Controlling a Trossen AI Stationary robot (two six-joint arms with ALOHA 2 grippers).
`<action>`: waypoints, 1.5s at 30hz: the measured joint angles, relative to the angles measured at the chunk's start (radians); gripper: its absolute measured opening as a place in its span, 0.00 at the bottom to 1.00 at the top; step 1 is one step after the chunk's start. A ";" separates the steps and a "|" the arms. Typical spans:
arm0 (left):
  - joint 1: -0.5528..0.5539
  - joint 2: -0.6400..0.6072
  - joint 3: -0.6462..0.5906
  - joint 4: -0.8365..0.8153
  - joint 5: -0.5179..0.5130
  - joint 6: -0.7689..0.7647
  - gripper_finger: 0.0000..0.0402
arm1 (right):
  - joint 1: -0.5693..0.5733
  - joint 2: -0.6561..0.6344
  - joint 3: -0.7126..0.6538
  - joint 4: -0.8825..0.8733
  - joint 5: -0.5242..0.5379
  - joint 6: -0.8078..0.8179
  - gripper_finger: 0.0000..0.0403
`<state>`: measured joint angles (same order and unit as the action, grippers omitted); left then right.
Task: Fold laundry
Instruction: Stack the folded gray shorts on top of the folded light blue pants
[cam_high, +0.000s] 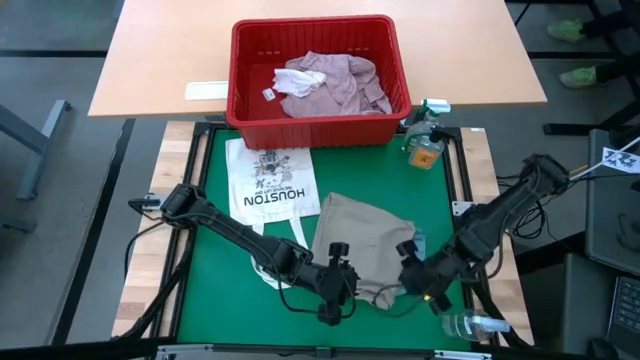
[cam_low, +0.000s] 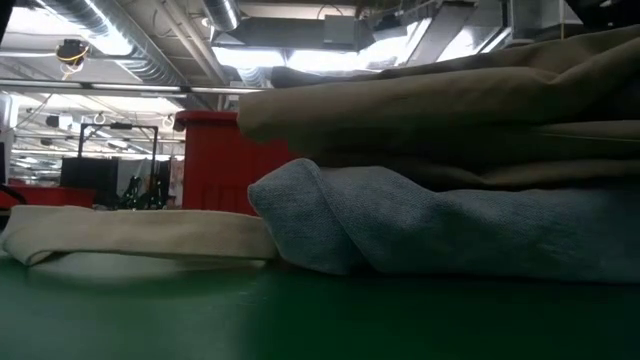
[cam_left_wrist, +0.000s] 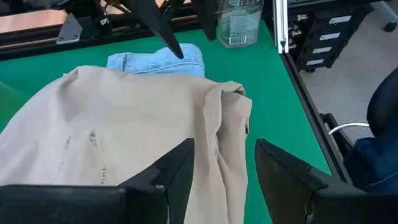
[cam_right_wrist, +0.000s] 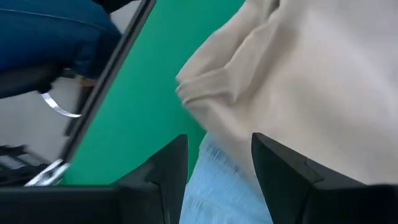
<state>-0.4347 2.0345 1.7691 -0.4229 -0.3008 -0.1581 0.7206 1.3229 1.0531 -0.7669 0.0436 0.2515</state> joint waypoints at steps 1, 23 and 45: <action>0.000 0.000 0.000 0.000 0.000 -0.001 0.41 | 0.012 0.013 0.000 0.015 0.026 -0.009 0.44; -0.001 0.001 0.000 -0.004 -0.001 -0.078 0.40 | 0.052 0.207 0.000 0.113 0.087 -0.161 0.44; -0.019 0.002 0.000 -0.004 -0.001 -0.078 0.40 | 0.052 0.305 0.034 0.047 0.162 -0.186 0.05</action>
<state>-0.4538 2.0368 1.7691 -0.4266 -0.3016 -0.2363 0.7731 1.6279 1.0866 -0.7196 0.2059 0.0654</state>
